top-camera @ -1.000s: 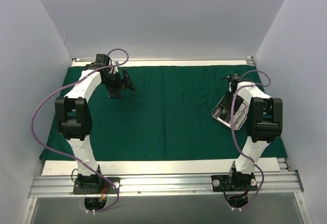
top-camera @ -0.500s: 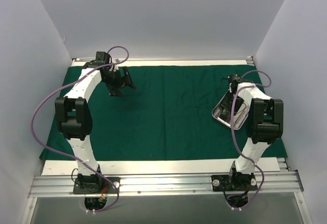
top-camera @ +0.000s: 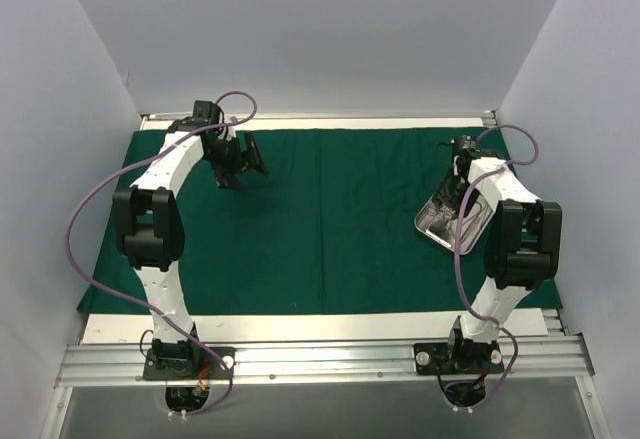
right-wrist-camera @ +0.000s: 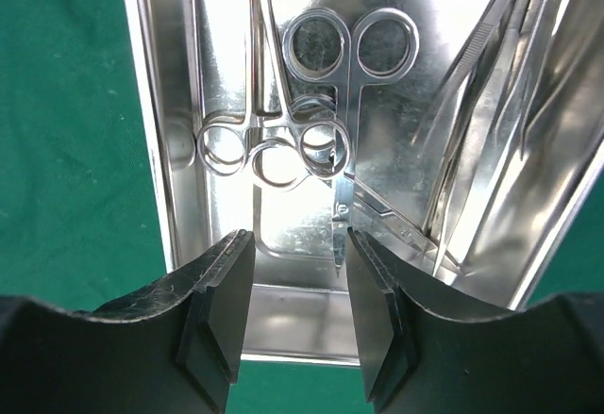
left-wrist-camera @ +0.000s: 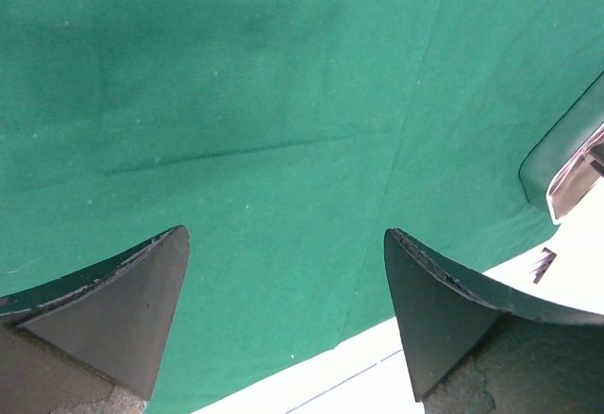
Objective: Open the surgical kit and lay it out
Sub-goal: Pick up the medical item from the container.
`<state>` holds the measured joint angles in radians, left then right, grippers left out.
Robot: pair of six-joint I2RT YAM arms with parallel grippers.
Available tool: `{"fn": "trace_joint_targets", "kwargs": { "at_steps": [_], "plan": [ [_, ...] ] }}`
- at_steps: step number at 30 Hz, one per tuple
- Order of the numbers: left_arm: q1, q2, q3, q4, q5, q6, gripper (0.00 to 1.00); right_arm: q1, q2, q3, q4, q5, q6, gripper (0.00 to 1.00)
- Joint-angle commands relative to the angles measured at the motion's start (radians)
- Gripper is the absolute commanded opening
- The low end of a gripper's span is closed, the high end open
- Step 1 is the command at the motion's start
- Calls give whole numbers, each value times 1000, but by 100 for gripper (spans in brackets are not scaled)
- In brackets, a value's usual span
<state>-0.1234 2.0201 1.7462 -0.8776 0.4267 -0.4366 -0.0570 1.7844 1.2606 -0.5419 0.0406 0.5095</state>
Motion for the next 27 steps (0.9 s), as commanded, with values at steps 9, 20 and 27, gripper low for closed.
{"fn": "trace_joint_targets", "kwargs": {
  "at_steps": [9, 20, 27],
  "plan": [
    [-15, 8, 78, -23, 3, 10, 93, 5, -20, -72, -18, 28, -8, 41],
    [-15, 20, 110, -41, 4, 18, 93, 5, 61, -124, 53, 27, -23, 34],
    [-19, -14, 84, -35, -2, 9, 93, -1, 112, -110, 60, 41, -43, 13]
  ]
}}
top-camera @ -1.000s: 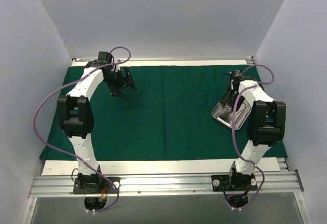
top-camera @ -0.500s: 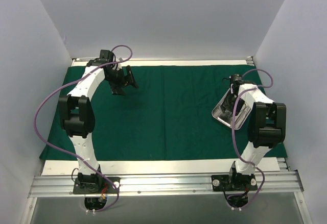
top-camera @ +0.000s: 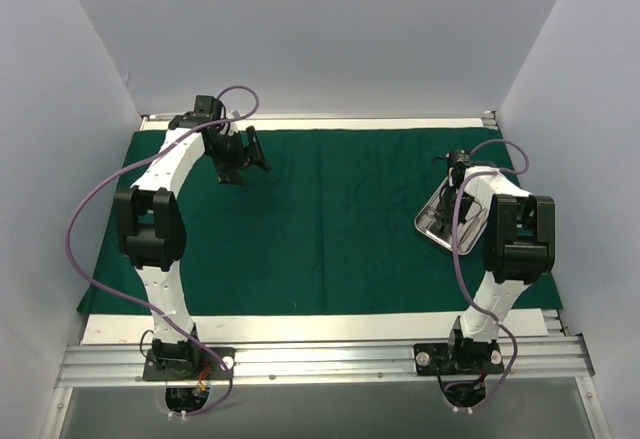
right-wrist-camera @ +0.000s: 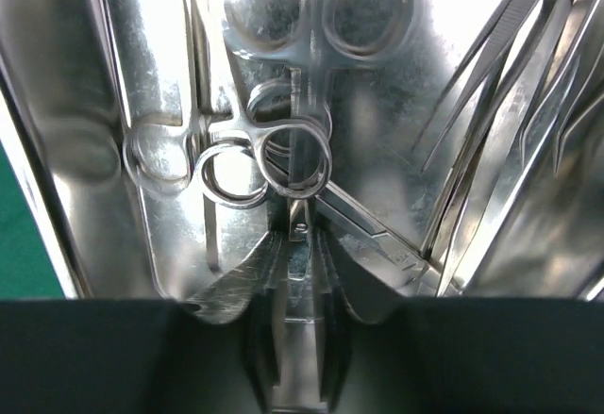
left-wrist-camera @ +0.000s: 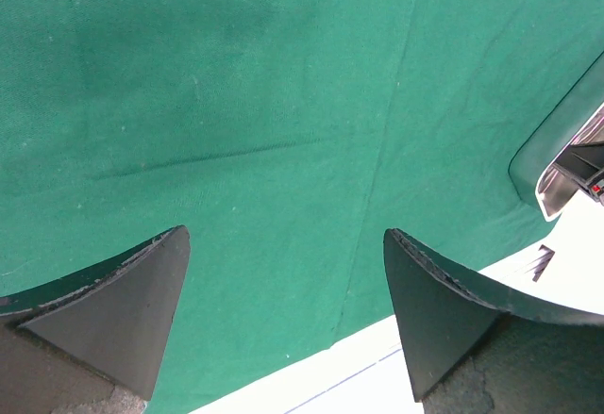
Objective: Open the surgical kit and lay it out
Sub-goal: Pick up the medical item from the container.
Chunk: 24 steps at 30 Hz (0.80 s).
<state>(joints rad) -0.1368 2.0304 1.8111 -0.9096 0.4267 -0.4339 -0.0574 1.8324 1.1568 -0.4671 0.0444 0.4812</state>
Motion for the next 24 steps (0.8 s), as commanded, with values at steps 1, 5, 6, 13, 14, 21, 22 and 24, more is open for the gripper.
{"fn": "trace_joint_targets", "kwargs": {
  "at_steps": [1, 5, 6, 13, 14, 21, 22, 24],
  "plan": [
    [-9, -29, 13, -2, -5, 1, 92, -7, 59, -3, -24, 38, -18, 8],
    [-23, -56, -22, 20, -8, -15, 91, -30, 8, 29, -76, 64, -39, 0],
    [-27, -62, -27, 23, -8, -20, 91, -39, -7, 37, -88, 58, -44, 0],
    [-73, -79, -30, 38, -16, -51, 89, -133, -122, 104, -194, -70, -125, 0],
    [-78, -82, -29, 41, -16, -52, 89, -137, -130, 106, -197, -80, -133, 0],
    [-122, -96, -16, 38, 21, -65, 89, -139, -208, 104, -183, -138, -197, 0],
    [-129, -96, -13, 41, 33, -59, 89, -137, -216, 104, -183, -144, -197, 0],
    [-138, -93, -16, 55, 72, -55, 89, -133, -234, 110, -177, -193, -196, 0]
  ]
}}
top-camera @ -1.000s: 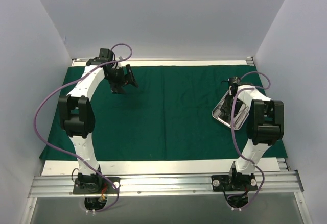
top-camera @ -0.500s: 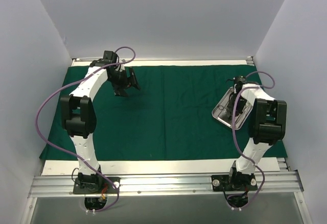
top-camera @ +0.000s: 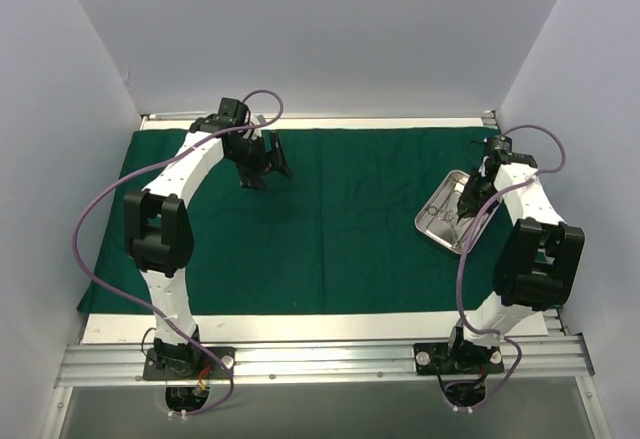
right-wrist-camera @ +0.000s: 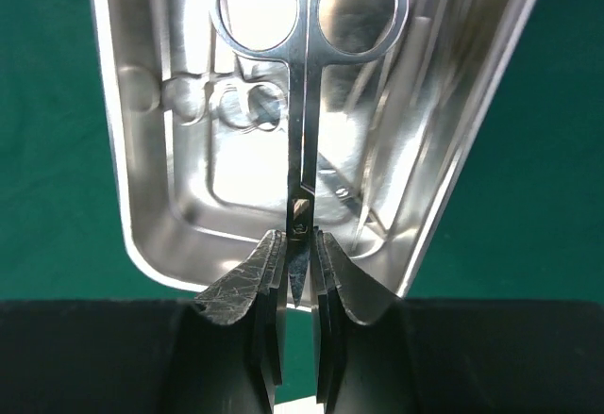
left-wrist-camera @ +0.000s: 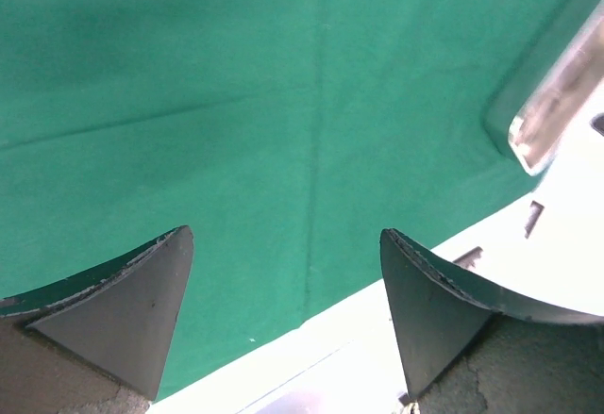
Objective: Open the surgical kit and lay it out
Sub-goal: Pick up the medical item from the container.
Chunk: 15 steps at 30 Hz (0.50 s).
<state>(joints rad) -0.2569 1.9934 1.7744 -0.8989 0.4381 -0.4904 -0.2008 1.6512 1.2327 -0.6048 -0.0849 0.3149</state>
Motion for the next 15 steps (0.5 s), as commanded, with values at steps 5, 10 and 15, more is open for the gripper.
{"fn": "trace_joint_targets", "kwargs": {
  "at_steps": [5, 10, 15],
  "plan": [
    [-45, -44, -10, 141, 203, -37, 92, 81, -88, 40, -38, -121, -22, 0],
    [-70, -41, -21, 186, 235, -63, 93, 191, -139, 42, -32, -232, -22, 0],
    [-70, -56, -41, 228, 284, -53, 93, 389, -160, 57, -24, -246, -39, 0]
  ]
}}
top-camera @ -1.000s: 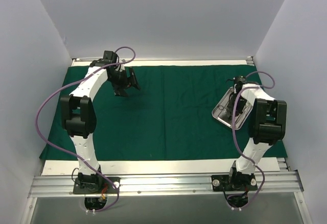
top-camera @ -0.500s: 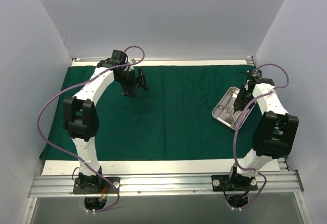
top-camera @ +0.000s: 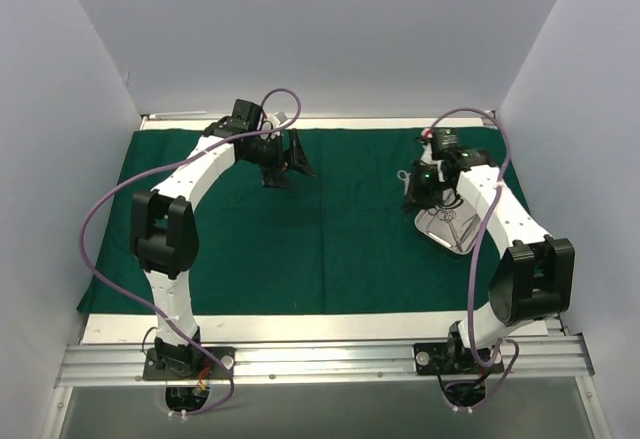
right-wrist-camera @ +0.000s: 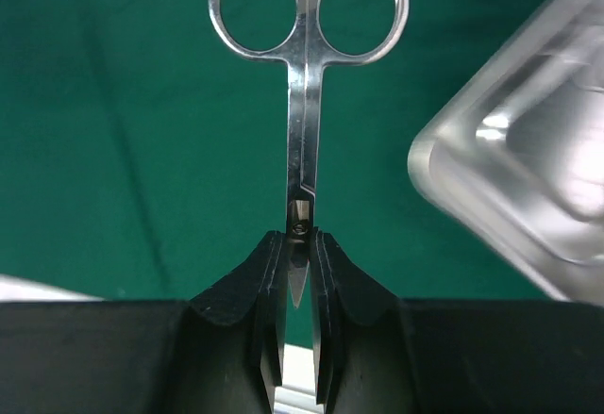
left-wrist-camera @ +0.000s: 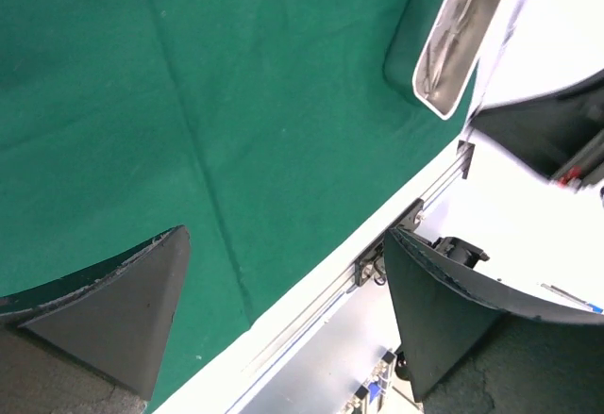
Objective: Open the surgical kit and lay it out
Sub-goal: Pick up the medical item from the container, then place the medical item in the surgical kit.
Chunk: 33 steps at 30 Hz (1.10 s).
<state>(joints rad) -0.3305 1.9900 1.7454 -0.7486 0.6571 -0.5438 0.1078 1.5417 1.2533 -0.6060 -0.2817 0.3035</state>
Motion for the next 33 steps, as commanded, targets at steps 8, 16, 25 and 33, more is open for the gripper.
{"fn": "trace_joint_targets", "kwargs": {
  "at_steps": [8, 16, 25, 33],
  "plan": [
    [62, -144, -87, 129, 177, 114, 93, 364, 3, 159, -54, 7, -112, 0],
    [76, -221, -257, 195, 329, 75, 92, 567, 43, 241, -136, 59, -257, 0],
    [42, -350, -441, 319, 441, -1, 91, 671, 17, 216, -153, 61, -274, 0],
    [-11, -365, -488, 350, 435, -28, 88, 699, -2, 204, -143, 42, -265, 0]
  ]
}}
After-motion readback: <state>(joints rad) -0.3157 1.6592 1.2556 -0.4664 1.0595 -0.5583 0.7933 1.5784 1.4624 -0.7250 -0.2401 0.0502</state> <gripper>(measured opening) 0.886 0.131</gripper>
